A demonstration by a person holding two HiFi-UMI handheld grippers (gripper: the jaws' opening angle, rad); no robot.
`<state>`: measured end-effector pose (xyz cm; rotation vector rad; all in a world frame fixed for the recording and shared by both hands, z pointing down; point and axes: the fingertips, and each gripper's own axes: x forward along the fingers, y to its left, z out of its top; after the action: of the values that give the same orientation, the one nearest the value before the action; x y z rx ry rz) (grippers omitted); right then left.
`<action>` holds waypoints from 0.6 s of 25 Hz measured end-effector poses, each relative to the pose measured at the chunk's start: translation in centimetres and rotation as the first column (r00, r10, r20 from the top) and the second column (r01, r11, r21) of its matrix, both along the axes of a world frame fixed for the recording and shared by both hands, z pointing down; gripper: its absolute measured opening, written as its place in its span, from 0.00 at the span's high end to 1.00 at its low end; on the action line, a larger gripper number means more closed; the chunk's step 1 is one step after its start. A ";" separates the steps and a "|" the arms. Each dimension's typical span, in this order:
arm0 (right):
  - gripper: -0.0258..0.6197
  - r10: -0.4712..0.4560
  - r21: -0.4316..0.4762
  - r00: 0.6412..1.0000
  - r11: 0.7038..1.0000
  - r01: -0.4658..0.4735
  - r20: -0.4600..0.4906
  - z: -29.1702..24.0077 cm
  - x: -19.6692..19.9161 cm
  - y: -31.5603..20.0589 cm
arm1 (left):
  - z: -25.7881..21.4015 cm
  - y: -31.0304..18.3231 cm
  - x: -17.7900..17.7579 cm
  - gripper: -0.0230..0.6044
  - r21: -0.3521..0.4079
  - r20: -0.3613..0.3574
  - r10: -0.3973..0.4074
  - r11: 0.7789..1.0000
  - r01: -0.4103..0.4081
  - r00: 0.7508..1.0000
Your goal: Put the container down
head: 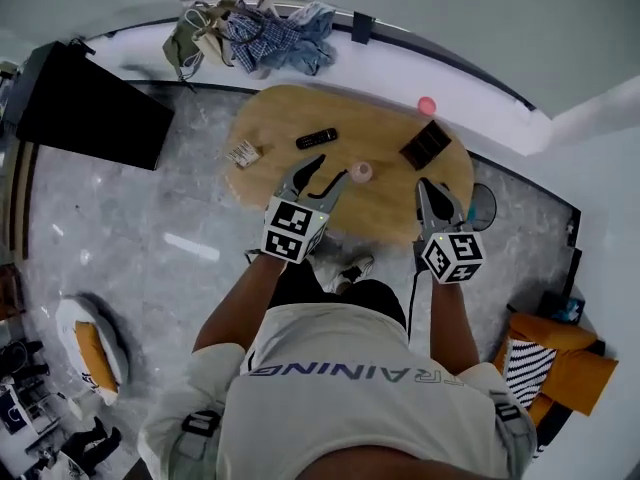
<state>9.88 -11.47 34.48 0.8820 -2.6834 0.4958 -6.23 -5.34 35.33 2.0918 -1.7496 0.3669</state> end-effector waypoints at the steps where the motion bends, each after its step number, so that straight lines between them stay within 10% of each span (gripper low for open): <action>1: 0.94 -0.011 0.017 1.000 1.000 0.011 0.007 -1.1 -0.6 0.0 | -1.8 0.7 -0.5 0.68 0.026 0.004 -0.013 1.000 0.013 1.000; 9: 0.94 -0.040 0.102 0.998 0.994 0.035 0.050 -7.7 -2.6 0.4 | -12.1 4.1 -4.6 0.95 0.192 0.023 -0.121 0.975 0.114 0.992; 15: 0.94 -0.007 0.187 0.998 0.982 -0.006 0.068 -12.6 -2.7 -0.8 | -14.8 3.6 -4.7 0.97 0.250 0.013 -0.125 0.961 0.118 0.992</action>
<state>7.22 -12.27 21.89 0.9290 -2.8281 0.2815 -10.95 -1.70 20.58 2.1394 -2.0203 0.1488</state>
